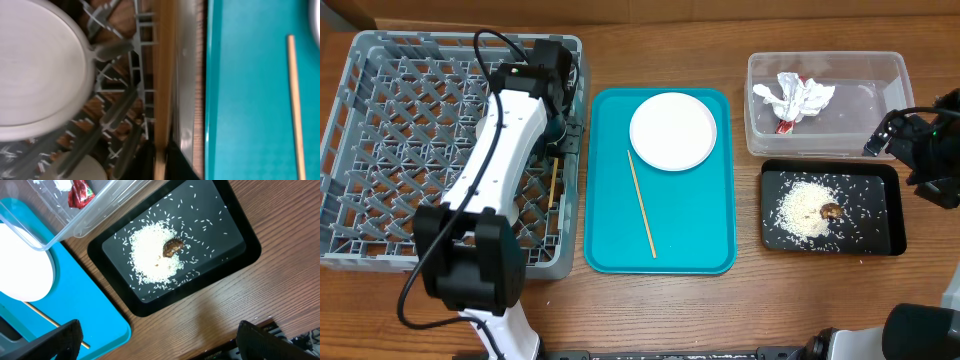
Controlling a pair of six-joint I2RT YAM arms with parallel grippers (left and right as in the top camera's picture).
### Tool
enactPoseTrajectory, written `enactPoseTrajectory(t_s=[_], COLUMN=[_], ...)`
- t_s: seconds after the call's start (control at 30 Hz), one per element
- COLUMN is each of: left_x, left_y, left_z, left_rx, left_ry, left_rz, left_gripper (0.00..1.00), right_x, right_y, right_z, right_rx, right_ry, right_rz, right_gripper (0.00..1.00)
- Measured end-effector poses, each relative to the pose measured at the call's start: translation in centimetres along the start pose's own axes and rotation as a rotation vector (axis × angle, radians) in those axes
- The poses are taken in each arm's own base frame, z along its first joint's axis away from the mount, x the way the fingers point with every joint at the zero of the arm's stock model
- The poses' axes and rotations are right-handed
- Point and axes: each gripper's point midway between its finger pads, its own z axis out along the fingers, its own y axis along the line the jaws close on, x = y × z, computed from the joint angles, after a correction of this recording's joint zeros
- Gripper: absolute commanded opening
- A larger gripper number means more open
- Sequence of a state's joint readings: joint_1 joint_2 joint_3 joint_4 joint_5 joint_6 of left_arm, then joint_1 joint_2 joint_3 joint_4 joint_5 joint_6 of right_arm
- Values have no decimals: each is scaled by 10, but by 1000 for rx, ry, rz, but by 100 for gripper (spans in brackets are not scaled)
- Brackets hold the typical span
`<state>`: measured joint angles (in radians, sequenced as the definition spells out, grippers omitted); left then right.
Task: Sort waste into correct bins and load items into the dishwasher
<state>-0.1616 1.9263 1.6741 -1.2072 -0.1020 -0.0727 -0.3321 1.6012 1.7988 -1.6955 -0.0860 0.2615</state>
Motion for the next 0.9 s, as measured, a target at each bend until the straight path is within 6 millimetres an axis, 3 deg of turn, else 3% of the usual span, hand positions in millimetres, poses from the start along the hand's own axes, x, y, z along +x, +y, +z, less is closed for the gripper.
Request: enactPoseTrajectory(t_s=[0.1, 0.3, 0.4, 0.47, 0.63, 0.77, 0.9], left_x=[2, 4, 10, 4, -15, -3, 17], left_y=[-1, -1, -1, -5, -38, -79, -121], left_z=[10, 12, 6, -5, -38, -47, -40], left_rx=[-2, -4, 2, 27, 182, 258, 288], left_ry=[29, 43, 73, 55, -33, 0, 58], left_rz=[-1, -20, -31, -41, -36, -28, -33], left_gripper=[18, 21, 22, 23, 33, 39, 43], right_x=[0, 0, 0, 0, 0, 0, 0], right_y=[0, 0, 0, 0, 0, 0, 0], right_z=[0, 0, 0, 0, 0, 0, 0], right_rx=[0, 0, 0, 0, 0, 0, 0], right_ry=[0, 0, 0, 0, 0, 0, 0], right_rz=[0, 0, 0, 0, 0, 0, 0], right_gripper=[100, 100, 100, 100, 100, 100, 100])
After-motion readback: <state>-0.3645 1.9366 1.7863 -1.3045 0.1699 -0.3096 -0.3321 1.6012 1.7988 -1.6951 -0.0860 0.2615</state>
